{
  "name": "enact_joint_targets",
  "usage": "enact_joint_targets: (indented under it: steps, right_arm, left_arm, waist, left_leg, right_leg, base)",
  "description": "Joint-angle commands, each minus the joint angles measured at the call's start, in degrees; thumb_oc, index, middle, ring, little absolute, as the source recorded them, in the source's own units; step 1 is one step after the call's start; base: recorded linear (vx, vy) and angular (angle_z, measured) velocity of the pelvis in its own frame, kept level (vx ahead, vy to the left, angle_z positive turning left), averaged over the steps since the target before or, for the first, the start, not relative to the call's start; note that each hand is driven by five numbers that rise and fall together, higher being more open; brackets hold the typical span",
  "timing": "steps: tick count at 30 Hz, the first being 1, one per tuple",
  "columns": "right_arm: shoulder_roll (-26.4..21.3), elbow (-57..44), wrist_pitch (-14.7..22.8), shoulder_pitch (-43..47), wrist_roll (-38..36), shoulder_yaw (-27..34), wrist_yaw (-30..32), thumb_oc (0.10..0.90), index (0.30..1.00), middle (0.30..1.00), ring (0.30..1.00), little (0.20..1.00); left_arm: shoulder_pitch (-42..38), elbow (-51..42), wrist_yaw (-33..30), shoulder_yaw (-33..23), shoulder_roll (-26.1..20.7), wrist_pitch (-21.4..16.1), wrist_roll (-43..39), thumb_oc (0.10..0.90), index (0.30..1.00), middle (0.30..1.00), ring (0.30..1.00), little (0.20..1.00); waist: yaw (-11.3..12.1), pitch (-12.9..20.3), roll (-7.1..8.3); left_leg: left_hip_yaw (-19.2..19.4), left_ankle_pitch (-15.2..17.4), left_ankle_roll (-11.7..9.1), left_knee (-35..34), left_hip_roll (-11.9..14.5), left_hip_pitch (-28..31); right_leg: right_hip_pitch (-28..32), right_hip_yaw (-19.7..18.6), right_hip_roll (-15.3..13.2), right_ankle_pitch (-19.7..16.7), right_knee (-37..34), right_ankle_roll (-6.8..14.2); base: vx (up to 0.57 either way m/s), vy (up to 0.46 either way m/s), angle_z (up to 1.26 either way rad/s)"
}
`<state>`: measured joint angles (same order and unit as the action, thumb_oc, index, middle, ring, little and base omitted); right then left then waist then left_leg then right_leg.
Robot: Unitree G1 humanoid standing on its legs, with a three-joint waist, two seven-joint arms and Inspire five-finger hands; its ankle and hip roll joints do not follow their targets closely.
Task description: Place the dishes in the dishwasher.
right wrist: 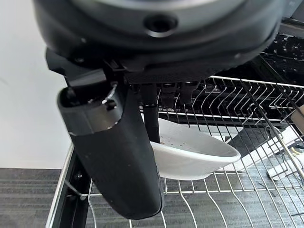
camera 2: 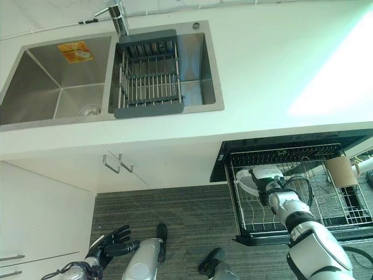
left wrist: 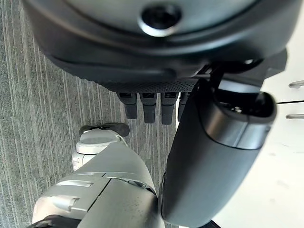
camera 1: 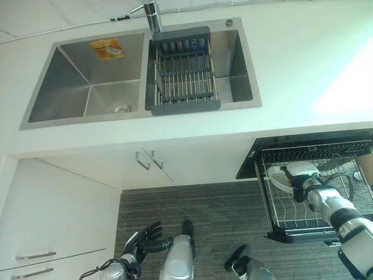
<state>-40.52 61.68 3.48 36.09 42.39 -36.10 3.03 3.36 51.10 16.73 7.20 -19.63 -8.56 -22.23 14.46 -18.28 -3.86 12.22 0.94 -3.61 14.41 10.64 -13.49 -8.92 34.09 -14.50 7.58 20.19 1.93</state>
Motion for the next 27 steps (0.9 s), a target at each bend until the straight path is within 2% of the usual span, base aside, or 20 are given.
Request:
enact_joint_targets:
  steps: [1, 8, 13, 14, 16, 19, 24, 27]
  right_arm:
    - [-2.3, 2.61, -0.54, 1.92, -2.31, -0.25, -0.57, 0.8, 0.9, 0.9, 0.9, 0.9]
    - [-3.66, 3.01, -1.11, 0.91, -4.46, 2.96, -0.22, 0.8, 0.9, 0.9, 0.9, 0.9]
    - [-5.2, 2.67, 0.47, 0.25, -5.48, 3.74, -3.63, 0.8, 0.9, 0.9, 0.9, 0.9]
    - [-6.2, 1.8, 0.05, -0.22, -10.44, 4.47, -7.94, 0.8, 0.9, 0.9, 0.9, 0.9]
    - [-7.05, 1.86, -0.61, -0.71, -14.84, 6.22, -11.02, 0.8, 0.9, 0.9, 0.9, 0.9]
    - [-8.27, 1.51, -0.58, -0.99, -19.89, 8.62, -11.44, 0.8, 0.9, 0.9, 0.9, 0.9]
    - [-12.5, -7.13, -0.93, -5.48, -32.16, 17.83, -6.95, 0.8, 0.9, 0.9, 0.9, 0.9]
    - [-13.13, -16.73, -3.32, -12.3, -37.65, 26.06, -3.69, 0.8, 0.9, 0.9, 0.9, 0.9]
  left_arm:
    - [3.35, -2.9, 0.26, 3.29, -3.65, -0.08, 1.08, 0.8, 0.9, 0.9, 0.9, 0.9]
    - [3.8, -3.21, 0.33, 3.14, -3.84, 0.79, 1.58, 0.8, 0.9, 0.9, 0.9, 0.9]
    - [3.72, -3.43, 0.71, 2.98, -4.34, 1.56, 1.68, 0.8, 0.9, 0.9, 0.9, 0.9]
    - [3.61, -3.46, 0.84, 2.56, -4.75, 2.01, 1.64, 0.8, 0.9, 0.9, 0.9, 0.9]
    - [3.57, -3.42, 0.64, 2.17, -5.05, 2.67, 1.78, 0.8, 0.9, 0.9, 0.9, 0.9]
    - [3.93, -3.36, 0.09, 1.8, -5.14, 3.18, 2.15, 0.8, 0.9, 0.9, 0.9, 0.9]
    - [6.57, -2.7, -0.44, -0.57, -5.22, 3.65, 2.2, 0.8, 0.9, 0.9, 0.9, 0.9]
    - [7.91, -1.91, -0.97, -2.72, -4.11, 3.79, 2.13, 0.8, 0.9, 0.9, 0.9, 0.9]
  waist:
    - [1.61, 0.67, 0.95]
    - [0.6, 1.14, 1.59]
    - [-0.12, 1.36, 2.14]
    - [-0.65, 1.4, 2.68]
    - [-1.04, 1.61, 3.1]
    - [-1.46, 1.78, 3.53]
    - [-4.11, 2.74, 4.52]
    - [-6.58, 3.43, 5.16]
  left_leg:
    - [-0.37, 7.53, -1.81, 2.78, 0.7, 0.8]
    - [0.26, 7.71, -1.93, 2.78, 1.36, 2.12]
    - [0.81, 7.82, -2.05, 2.78, 1.85, 2.9]
    - [1.17, 7.91, -2.03, 2.78, 2.09, 3.54]
    - [1.51, 7.95, -2.06, 2.78, 2.37, 4.07]
    - [1.75, 7.96, -2.1, 2.78, 2.52, 4.66]
    - [2.84, 8.21, -2.17, 2.78, 3.05, 6.11]
    - [4.08, 8.52, -2.16, 2.78, 3.64, 6.99]
  right_leg:
    - [3.72, -3.2, -3.04, 0.4, -3.0, 7.46]
    - [4.02, -3.83, -2.59, 0.38, -3.0, 7.39]
    - [4.21, -4.41, -2.32, 0.4, -3.0, 7.37]
    - [4.36, -4.71, -2.2, 0.29, -3.0, 7.36]
    - [4.66, -4.76, -2.05, 0.27, -3.0, 7.29]
    - [5.1, -4.83, -1.77, 0.29, -3.0, 7.2]
    - [5.61, -6.16, -0.72, 0.5, -3.0, 7.08]
    - [5.6, -7.37, -0.09, 0.73, -3.0, 6.97]
  base:
    - [0.0, 0.0, 0.0]
    - [0.0, 0.0, 0.0]
    - [-0.01, 0.004, -0.04]
    - [-0.02, 0.002, -0.07]
    - [-0.01, -0.001, -0.14]
    - [0.02, -0.005, -0.08]
    - [0.04, 0.0, -0.03]
    - [0.04, 0.005, -0.19]
